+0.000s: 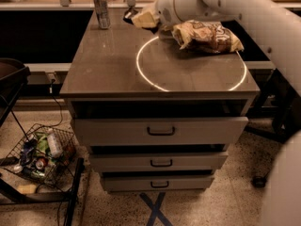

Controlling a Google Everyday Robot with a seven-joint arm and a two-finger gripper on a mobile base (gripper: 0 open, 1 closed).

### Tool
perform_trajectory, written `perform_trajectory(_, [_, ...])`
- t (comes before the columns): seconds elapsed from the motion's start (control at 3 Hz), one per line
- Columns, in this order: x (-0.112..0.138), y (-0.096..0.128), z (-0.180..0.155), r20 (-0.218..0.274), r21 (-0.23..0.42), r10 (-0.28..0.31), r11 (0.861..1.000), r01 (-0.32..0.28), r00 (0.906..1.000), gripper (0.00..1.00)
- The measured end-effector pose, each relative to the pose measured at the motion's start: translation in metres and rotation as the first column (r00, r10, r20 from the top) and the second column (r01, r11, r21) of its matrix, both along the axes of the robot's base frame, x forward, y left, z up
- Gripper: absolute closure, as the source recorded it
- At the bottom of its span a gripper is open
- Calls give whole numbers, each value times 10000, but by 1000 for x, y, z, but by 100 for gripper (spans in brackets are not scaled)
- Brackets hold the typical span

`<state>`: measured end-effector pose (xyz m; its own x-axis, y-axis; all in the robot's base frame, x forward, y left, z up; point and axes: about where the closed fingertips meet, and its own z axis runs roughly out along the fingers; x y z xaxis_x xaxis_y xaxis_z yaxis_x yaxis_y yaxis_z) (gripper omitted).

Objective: Move rxbar chocolate near redbull can

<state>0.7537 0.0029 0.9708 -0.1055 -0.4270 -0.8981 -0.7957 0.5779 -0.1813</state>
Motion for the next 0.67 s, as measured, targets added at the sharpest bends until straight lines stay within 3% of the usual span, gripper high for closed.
perform_trajectory(0.33, [50, 30, 38, -89, 191, -644, 9977, 646, 9979, 100])
perform_trajectory(0.67, [50, 30, 38, -89, 192, -645, 9977, 647, 9979, 100])
